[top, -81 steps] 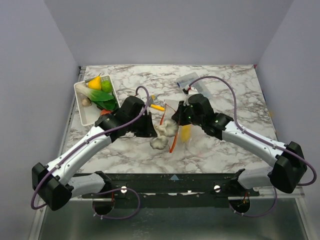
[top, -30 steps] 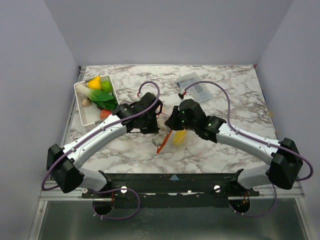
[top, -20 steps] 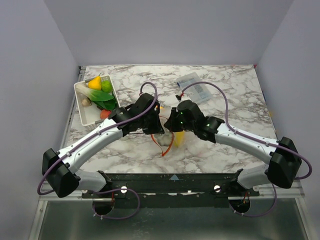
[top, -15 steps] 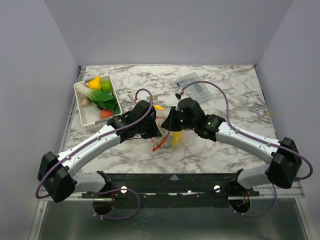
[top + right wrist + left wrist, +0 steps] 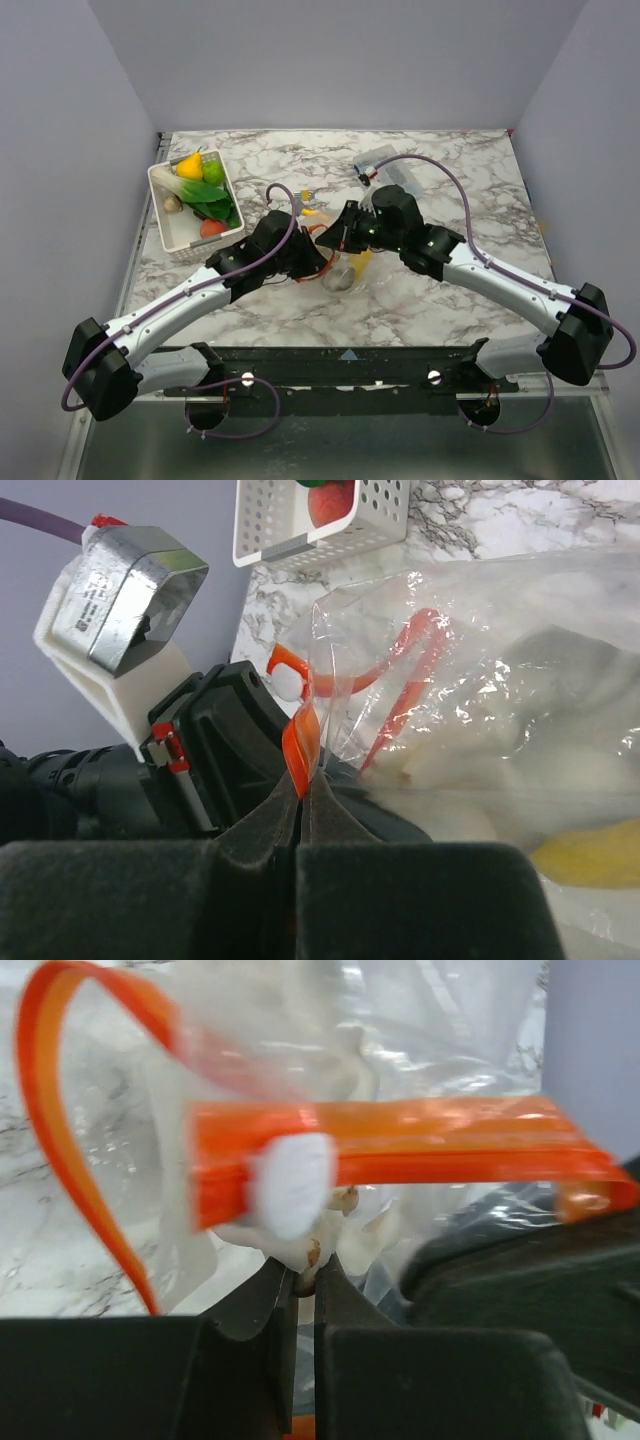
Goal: Place the food in the zip-top bag and seal the zipper
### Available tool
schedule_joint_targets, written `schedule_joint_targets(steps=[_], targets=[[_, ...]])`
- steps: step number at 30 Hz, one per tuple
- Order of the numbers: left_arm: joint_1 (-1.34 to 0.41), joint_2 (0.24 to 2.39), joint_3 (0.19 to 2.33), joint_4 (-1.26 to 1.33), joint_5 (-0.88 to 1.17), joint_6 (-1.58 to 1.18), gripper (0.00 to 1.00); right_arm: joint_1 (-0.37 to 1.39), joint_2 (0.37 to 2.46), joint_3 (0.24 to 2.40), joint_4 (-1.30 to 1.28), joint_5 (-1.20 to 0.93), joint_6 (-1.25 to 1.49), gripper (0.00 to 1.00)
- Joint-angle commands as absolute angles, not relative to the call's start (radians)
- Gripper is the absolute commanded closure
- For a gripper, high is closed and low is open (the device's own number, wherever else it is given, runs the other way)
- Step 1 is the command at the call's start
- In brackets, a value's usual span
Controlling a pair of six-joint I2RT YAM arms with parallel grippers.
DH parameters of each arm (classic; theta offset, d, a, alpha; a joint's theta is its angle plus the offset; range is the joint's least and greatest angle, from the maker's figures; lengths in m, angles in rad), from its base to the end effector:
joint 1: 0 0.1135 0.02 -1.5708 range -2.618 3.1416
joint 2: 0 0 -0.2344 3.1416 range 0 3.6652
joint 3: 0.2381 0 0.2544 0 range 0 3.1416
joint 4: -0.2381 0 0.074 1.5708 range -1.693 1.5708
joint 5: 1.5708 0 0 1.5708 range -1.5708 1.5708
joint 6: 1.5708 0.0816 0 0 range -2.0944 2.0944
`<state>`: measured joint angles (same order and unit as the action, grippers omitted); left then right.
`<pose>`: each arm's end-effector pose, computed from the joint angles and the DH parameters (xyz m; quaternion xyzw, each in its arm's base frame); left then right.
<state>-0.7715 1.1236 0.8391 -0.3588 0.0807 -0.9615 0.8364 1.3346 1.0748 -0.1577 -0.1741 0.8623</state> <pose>0.2084 -0.2118 0.2199 -0.0668 0.8913 -0.3640 0.2619 0.2312 0.2771 0.2733 -0.0366 0.8357 0.4560 0.3040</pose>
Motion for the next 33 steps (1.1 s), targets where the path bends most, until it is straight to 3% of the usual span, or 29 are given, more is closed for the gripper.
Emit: schedule_joint_targets(steps=[1, 6, 9, 14, 20, 28, 33], targets=[[-0.773, 1.14, 0.895, -0.286, 0.222, -0.869, 0.93, 0.836, 1.355, 1.06, -0.11, -0.205, 0.83, 0.99], [-0.775, 1.079, 0.906, -0.35, 0.225, -0.79, 0.46, 0.832, 1.342, 1.04, -0.147, -0.149, 0.804, 0.99], [-0.771, 1.017, 0.904, -0.418, 0.186, -0.756, 0.32, 0.809, 1.329, 1.025, -0.15, -0.176, 0.809, 0.99], [-0.75, 0.919, 0.874, -0.482, 0.134, -0.742, 0.3, 0.79, 1.324, 1.017, -0.146, -0.216, 0.814, 1.0], [-0.74, 0.822, 0.816, -0.543, 0.021, -0.789, 0.38, 0.777, 1.31, 1.026, -0.15, -0.223, 0.82, 0.99], [-0.739, 0.831, 0.713, -0.565, -0.096, -0.979, 0.28, 0.774, 1.292, 1.048, -0.168, -0.215, 0.808, 0.99], [-0.736, 0.894, 0.683, -0.485, -0.081, -1.037, 0.28, 0.773, 1.277, 1.051, -0.178, -0.208, 0.808, 0.99]])
